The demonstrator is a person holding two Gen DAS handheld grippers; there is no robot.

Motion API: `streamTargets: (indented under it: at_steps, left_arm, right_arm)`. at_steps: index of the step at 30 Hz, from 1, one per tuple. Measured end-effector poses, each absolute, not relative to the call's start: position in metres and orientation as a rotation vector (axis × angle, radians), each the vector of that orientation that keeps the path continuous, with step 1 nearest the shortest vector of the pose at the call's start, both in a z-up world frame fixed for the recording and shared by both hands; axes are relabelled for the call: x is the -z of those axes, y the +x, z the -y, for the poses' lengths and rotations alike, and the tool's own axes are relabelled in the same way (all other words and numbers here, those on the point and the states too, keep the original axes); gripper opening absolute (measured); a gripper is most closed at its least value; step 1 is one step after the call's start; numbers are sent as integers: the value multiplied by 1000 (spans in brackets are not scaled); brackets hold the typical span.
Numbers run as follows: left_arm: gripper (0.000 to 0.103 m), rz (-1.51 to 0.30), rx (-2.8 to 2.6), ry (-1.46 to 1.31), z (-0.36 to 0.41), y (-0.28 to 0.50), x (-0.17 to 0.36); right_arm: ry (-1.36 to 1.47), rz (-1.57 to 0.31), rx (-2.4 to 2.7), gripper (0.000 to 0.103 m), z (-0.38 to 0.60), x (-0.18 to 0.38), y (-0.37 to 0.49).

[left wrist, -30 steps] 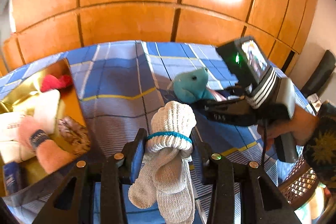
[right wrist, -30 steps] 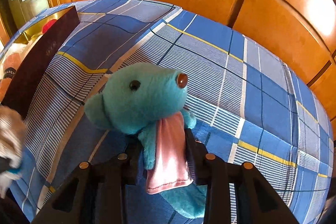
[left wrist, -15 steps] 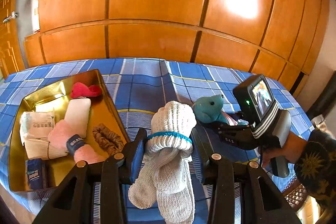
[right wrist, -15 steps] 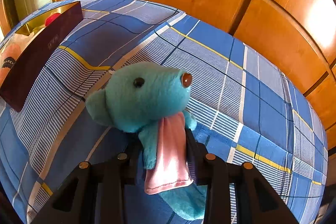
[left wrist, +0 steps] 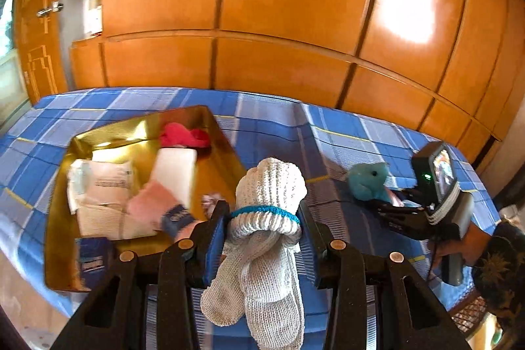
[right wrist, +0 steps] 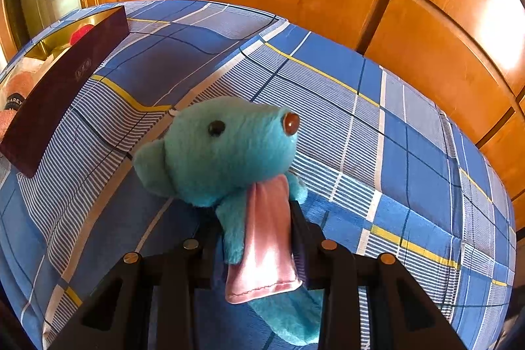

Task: Organize soft objects
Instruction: 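Carry the white gloves into the gold tray and open the left tool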

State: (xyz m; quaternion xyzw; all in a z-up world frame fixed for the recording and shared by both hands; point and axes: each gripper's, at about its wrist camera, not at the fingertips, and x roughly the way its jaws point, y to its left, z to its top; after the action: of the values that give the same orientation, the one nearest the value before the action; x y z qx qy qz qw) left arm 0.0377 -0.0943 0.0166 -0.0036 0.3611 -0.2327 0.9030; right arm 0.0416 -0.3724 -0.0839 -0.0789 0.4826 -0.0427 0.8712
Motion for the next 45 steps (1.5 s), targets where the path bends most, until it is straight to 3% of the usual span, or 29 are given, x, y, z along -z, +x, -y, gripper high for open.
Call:
streamTargets:
  at_steps: [16, 45]
  left_arm:
    - [41, -781, 242, -84, 5, 54, 3]
    - [41, -915, 227, -340, -42, 99, 21]
  right_arm:
    - [-207, -1002, 92, 34, 367, 84, 41]
    - [-297, -1001, 104, 33, 358, 84, 42]
